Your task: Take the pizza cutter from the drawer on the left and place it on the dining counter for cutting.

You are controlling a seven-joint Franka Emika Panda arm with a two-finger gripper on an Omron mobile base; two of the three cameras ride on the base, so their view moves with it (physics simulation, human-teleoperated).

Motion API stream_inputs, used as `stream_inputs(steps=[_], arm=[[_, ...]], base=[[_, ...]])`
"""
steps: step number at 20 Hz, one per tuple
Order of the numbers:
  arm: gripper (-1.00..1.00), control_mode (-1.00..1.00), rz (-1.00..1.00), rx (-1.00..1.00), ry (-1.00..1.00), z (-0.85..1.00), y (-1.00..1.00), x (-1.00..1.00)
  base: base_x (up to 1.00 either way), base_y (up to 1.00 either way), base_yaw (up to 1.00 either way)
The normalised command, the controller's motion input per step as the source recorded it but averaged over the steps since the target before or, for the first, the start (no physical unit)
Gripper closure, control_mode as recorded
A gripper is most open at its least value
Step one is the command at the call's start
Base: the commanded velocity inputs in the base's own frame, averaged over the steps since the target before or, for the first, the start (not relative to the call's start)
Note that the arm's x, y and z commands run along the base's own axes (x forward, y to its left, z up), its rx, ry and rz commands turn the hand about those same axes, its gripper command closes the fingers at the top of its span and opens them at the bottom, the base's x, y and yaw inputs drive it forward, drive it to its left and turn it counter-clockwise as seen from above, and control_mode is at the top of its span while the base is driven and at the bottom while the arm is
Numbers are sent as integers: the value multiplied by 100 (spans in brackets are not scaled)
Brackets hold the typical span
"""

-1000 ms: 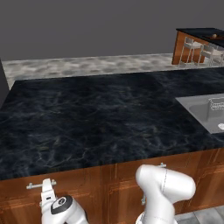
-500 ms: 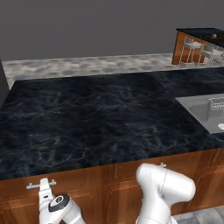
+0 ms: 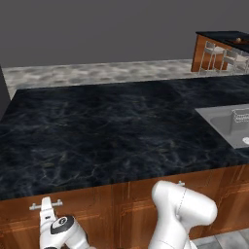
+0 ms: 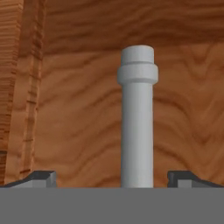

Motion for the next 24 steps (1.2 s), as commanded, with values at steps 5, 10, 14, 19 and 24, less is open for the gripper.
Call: stream_inputs(steps=[5, 10, 14, 19, 24], arm=[[-100, -100, 0, 0, 0, -6, 0, 14], [-100, -100, 0, 0, 0, 0, 0, 2], [-100, -100, 0, 0, 0, 0, 0, 0], [100, -100, 0, 0, 0, 0, 0, 0], [100, -100, 0, 0, 0, 0, 0, 0]], base=[[0, 0, 0], [0, 0, 0], [0, 0, 0], [0, 0, 0], [0, 0, 0]])
